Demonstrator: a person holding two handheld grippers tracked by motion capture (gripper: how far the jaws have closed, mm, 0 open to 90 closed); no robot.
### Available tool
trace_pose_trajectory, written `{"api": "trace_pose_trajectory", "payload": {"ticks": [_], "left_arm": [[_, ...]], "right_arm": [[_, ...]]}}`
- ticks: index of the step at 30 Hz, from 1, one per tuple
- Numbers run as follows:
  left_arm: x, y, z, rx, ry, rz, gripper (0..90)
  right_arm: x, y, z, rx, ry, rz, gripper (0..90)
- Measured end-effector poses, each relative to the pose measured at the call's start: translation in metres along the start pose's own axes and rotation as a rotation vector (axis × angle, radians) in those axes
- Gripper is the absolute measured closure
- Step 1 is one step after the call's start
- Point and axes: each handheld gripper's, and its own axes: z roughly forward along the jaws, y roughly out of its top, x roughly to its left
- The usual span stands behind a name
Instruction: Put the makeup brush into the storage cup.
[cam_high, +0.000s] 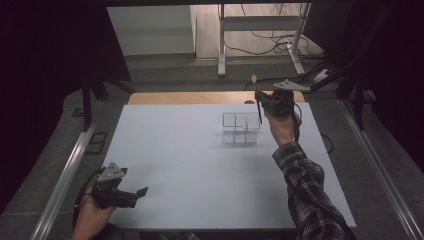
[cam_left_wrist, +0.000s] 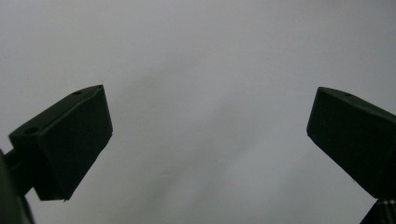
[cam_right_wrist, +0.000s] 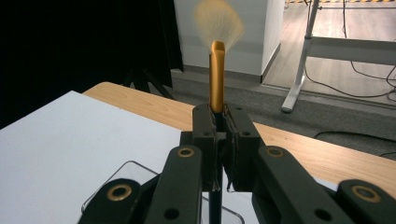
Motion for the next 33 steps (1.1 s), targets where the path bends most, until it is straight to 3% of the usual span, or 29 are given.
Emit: {"api": "trace_pose_trajectory", "payload": {"ticks": [16, 33], "left_arm": [[0.0, 0.0, 0.0, 0.001, 0.0, 0.0, 0.6], [0.0, 0.0, 0.0, 0.007, -0.002, 0.005, 0.7]], "right_arm": [[0.006, 0.004, 0.021, -0.008, 0.0, -0.003, 84.0], [0.005, -0.012, 0.027, 0.017, -0.005, -0.006, 84.0]]}}
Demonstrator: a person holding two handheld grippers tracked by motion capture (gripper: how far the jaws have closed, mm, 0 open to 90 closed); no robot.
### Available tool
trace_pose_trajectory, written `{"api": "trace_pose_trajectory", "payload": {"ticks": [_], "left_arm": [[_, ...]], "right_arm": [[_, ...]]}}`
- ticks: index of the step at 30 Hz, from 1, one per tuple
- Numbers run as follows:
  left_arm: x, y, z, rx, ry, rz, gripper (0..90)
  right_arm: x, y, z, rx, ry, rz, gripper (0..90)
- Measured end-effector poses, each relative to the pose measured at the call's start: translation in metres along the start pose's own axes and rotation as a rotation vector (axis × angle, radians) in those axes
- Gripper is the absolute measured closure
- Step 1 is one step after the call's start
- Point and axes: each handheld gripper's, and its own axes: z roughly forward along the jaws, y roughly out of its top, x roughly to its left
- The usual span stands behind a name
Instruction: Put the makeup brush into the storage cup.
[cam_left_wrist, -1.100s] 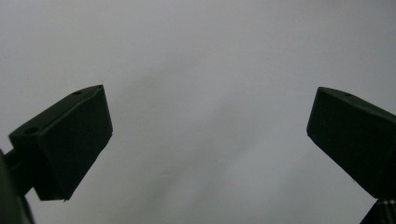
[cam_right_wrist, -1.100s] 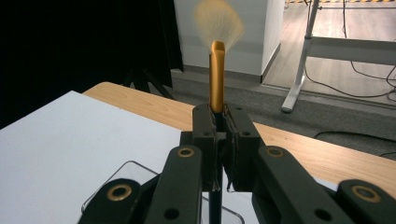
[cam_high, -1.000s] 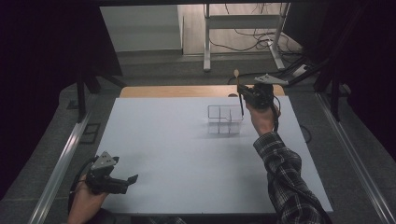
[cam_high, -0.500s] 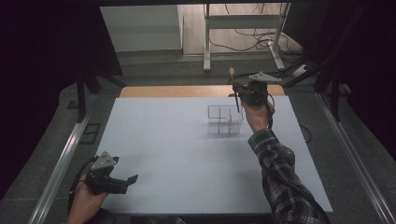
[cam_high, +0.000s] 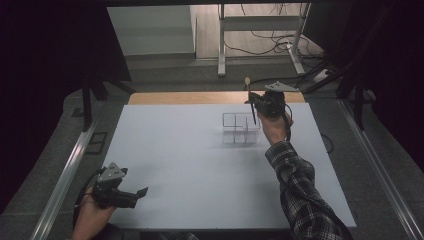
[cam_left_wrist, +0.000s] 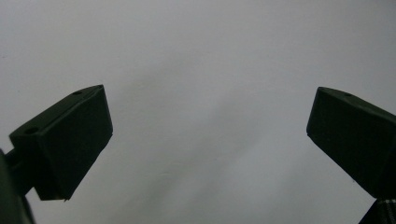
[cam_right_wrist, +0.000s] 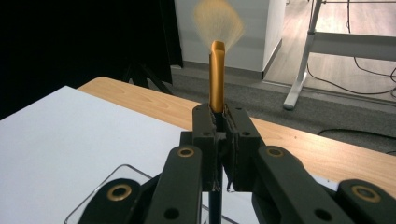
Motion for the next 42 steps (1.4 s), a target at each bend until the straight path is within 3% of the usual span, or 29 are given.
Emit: {"api": "trace_pose_trajectory", "payload": {"ticks": [42], "left_arm": [[0.0, 0.0, 0.0, 0.003, 0.001, 0.002, 0.8]], "right_arm": [[-0.003, -0.046, 0.003, 0.069, -0.01, 0.021, 84.0]]}}
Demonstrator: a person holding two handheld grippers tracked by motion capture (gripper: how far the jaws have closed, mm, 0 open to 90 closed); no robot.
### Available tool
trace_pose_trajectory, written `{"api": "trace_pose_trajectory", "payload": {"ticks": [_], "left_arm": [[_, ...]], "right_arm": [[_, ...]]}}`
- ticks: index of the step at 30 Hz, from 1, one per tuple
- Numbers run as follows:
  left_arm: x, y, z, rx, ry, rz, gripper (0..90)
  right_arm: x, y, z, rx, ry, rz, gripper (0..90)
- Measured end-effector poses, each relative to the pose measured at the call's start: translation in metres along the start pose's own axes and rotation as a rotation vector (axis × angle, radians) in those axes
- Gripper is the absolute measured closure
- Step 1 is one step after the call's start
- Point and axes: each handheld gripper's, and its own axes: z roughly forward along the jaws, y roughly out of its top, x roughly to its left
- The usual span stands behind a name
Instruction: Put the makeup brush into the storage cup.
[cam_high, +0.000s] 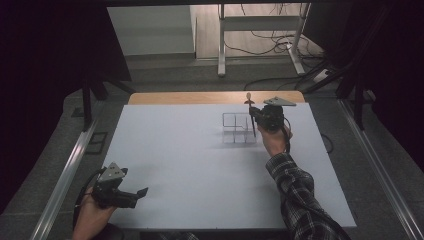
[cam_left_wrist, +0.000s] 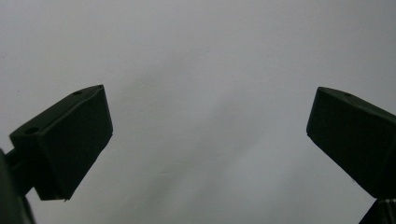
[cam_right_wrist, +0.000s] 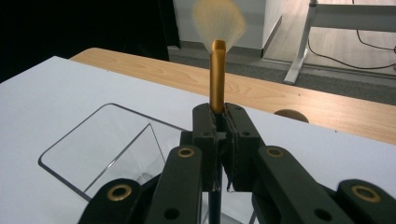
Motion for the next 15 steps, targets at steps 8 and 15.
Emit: {"api": "trace_pose_trajectory", "payload": {"ticks": [8, 15], "left_arm": [[-0.0003, 0.0001, 0.0004, 0.002, 0.0, 0.002, 0.8], [-0.0005, 0.0002, 0.0006, 0.004, 0.001, 0.003, 0.9]], "right_arm": [[0.0003, -0.005, 0.0006, 0.016, -0.008, -0.01, 83.0], [0.0058, 0.0022, 0.001, 0.025, -0.044, -0.052, 39.5]]}}
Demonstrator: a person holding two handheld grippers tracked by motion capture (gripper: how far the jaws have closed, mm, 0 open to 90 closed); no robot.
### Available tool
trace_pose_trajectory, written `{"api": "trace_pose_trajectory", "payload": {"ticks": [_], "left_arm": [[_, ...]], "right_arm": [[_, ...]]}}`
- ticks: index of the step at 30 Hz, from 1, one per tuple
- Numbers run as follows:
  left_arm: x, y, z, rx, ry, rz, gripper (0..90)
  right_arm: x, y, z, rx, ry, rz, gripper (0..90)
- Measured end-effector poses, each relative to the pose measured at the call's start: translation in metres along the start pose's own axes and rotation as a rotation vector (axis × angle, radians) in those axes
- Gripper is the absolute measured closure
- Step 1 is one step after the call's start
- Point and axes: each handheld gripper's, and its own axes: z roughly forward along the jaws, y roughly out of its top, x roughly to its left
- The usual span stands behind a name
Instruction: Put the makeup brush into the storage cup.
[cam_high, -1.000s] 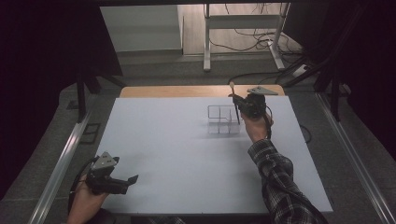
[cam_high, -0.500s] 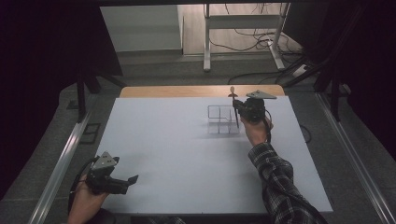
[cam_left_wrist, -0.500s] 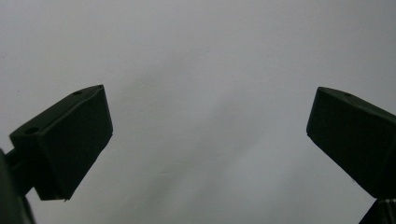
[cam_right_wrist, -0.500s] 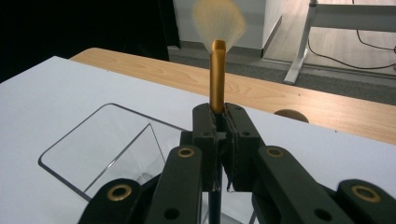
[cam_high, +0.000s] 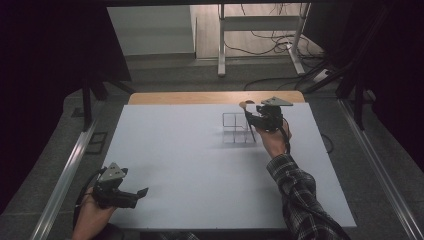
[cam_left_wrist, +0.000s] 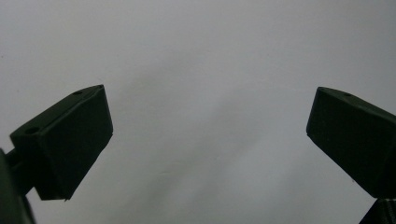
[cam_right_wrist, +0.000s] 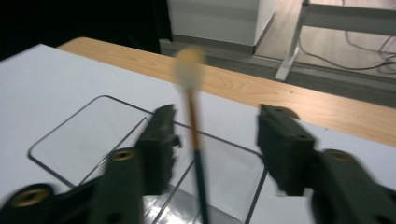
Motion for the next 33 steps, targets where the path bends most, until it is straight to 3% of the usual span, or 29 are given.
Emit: {"api": "trace_pose_trajectory", "payload": {"ticks": [5, 11, 19, 33], "left_arm": [[0.0, 0.0, 0.0, 0.0, 0.0, 0.0, 0.9], [0.0, 0.0, 0.0, 0.001, 0.001, 0.0, 0.9], [0.0, 0.0, 0.0, 0.0, 0.001, -0.001, 0.9], [0.0, 0.0, 0.0, 0.003, 0.001, 0.002, 0.8]], "right_arm": [[0.001, 0.003, 0.005, 0.031, 0.023, -0.005, 20.8], [0.003, 0.003, 0.011, 0.076, 0.036, -0.01, 10.7], [0.005, 0.005, 0.011, 0.097, 0.048, -0.005, 5.4], [0.008, 0.006, 0.007, 0.127, 0.075, -0.014, 4.6]]}}
